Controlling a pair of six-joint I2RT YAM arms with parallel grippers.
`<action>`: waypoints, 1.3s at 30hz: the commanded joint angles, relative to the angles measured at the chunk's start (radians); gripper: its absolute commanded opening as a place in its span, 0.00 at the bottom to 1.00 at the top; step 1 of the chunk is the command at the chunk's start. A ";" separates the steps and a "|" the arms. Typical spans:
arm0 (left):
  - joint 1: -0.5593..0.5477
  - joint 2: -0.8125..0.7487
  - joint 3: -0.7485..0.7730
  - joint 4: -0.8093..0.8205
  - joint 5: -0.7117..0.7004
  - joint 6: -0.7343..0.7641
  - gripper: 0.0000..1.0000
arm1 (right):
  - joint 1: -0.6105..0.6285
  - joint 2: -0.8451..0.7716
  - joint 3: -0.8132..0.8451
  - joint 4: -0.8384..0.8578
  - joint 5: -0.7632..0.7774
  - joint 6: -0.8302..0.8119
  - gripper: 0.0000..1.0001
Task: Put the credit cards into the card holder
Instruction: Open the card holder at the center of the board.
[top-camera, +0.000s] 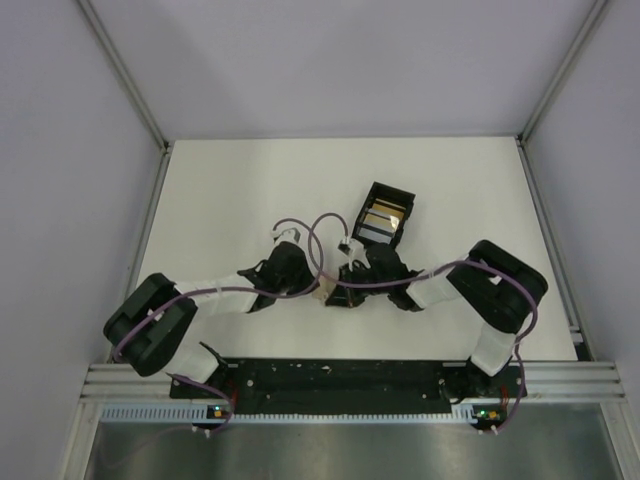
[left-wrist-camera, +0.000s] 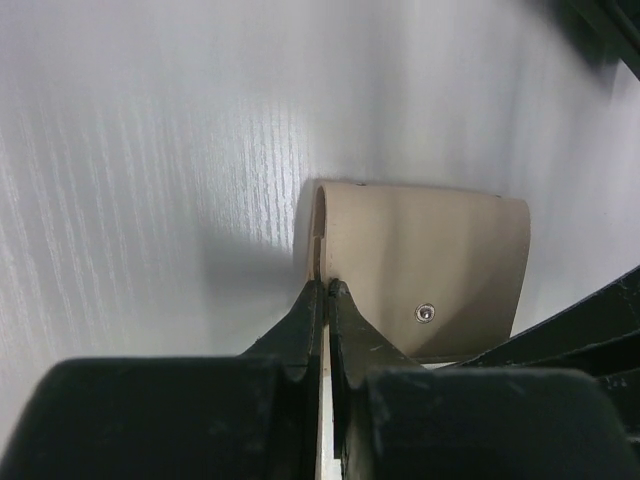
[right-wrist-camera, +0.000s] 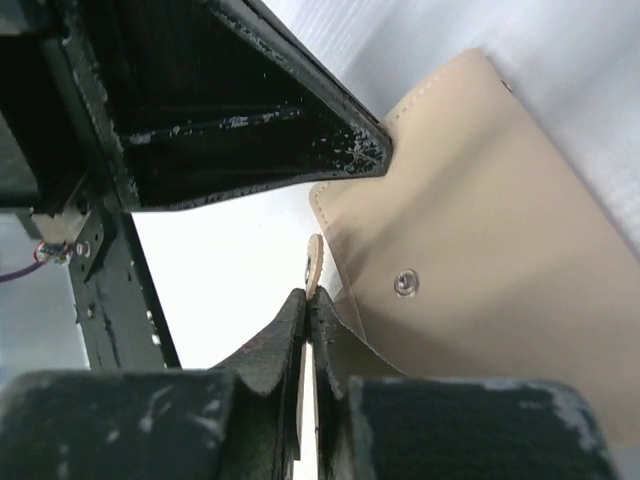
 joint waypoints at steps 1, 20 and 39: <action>-0.028 0.008 -0.036 -0.123 -0.006 -0.021 0.00 | 0.018 -0.131 -0.060 0.032 -0.005 -0.062 0.06; -0.022 -0.227 0.128 -0.321 -0.091 0.147 0.67 | -0.011 -0.518 -0.168 -0.446 0.336 0.309 0.61; 0.144 0.130 0.291 -0.308 0.396 0.269 0.76 | -0.003 -0.253 0.003 -0.367 0.323 0.757 0.68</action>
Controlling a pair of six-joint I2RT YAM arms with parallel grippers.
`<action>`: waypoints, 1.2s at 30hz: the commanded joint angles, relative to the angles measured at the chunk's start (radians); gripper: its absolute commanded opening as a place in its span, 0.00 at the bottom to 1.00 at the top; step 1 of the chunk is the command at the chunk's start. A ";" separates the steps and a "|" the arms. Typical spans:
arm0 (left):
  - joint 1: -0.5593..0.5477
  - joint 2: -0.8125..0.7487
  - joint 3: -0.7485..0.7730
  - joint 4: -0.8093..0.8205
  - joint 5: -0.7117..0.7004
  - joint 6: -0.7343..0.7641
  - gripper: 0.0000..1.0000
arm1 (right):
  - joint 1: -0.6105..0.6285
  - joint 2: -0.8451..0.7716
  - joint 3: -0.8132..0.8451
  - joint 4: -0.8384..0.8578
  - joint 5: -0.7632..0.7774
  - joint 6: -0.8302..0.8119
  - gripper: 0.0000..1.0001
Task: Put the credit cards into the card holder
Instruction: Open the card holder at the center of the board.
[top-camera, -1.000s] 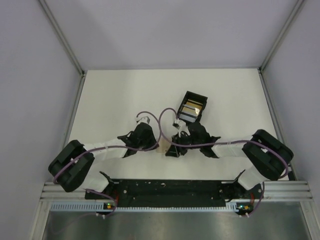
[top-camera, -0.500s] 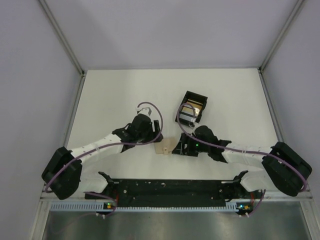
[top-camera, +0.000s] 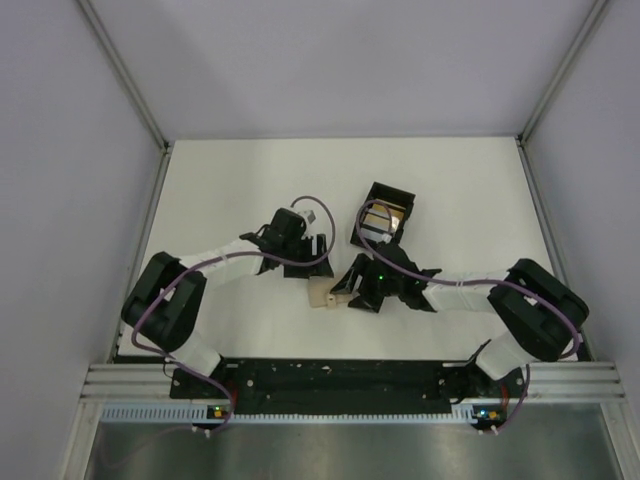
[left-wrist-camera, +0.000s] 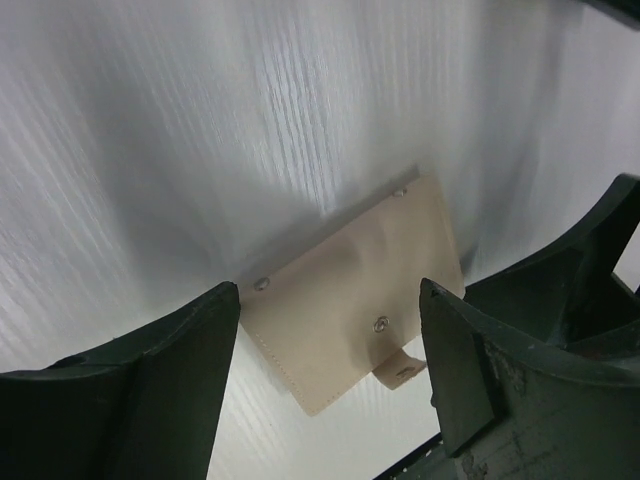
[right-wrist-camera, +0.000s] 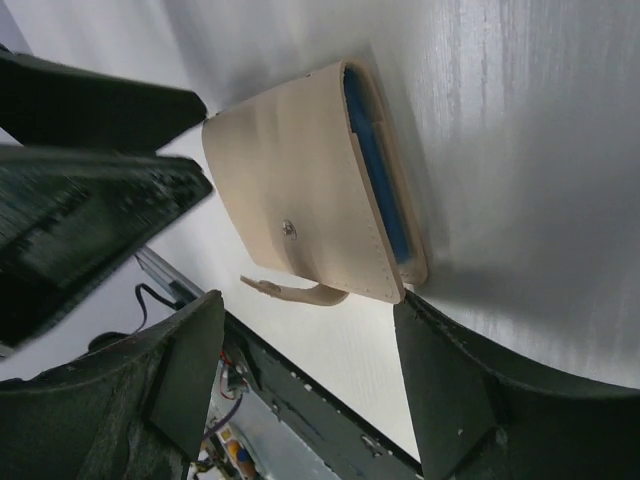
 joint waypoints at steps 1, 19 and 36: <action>0.001 -0.012 -0.052 0.036 0.083 -0.025 0.75 | 0.003 0.030 0.065 0.048 0.021 0.057 0.68; -0.045 -0.225 -0.264 0.086 0.055 -0.212 0.64 | -0.123 0.238 0.444 -0.155 -0.145 -0.349 0.68; -0.052 -0.323 -0.084 -0.145 -0.177 -0.130 0.72 | -0.372 0.125 0.732 -0.588 0.203 -0.753 0.70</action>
